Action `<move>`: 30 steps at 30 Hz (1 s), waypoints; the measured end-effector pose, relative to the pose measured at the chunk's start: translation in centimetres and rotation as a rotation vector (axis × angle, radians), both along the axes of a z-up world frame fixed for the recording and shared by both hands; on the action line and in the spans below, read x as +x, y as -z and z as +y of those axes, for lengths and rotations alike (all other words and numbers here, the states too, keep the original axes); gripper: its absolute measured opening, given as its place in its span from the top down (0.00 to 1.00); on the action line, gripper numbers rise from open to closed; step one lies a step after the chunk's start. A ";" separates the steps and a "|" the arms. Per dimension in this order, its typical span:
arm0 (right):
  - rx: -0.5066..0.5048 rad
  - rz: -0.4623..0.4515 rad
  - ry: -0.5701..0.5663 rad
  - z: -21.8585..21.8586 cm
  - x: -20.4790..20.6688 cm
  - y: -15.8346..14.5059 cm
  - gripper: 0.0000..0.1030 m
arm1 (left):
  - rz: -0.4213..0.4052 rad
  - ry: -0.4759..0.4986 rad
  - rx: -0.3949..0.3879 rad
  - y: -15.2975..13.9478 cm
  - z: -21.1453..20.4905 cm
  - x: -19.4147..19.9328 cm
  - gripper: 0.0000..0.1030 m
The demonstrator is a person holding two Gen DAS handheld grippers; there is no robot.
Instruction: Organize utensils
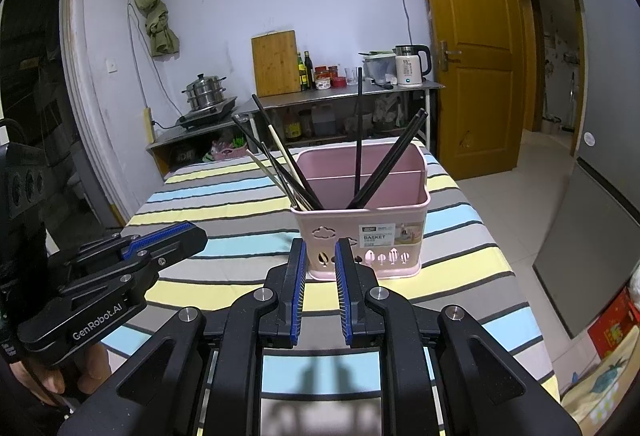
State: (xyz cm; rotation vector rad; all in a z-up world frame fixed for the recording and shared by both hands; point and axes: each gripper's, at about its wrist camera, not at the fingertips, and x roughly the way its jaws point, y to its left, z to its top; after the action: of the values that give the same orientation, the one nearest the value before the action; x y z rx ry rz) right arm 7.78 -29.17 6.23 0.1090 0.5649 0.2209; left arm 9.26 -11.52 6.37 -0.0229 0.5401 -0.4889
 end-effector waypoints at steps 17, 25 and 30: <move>-0.003 0.008 0.001 -0.2 0.1 0.6 0.86 | -0.001 -0.001 0.008 0.2 0.0 0.0 0.91; -0.003 0.014 0.001 -0.2 0.0 0.7 0.86 | -0.001 0.004 0.005 0.3 0.0 0.0 0.91; -0.003 0.014 0.002 -0.2 0.1 0.7 0.86 | 0.001 0.004 0.008 0.3 -0.2 0.0 0.91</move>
State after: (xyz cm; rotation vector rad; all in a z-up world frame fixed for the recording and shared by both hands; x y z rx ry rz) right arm 7.87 -29.34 5.56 0.1079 0.5788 0.2176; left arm 9.26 -11.68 6.07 -0.0139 0.5431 -0.4906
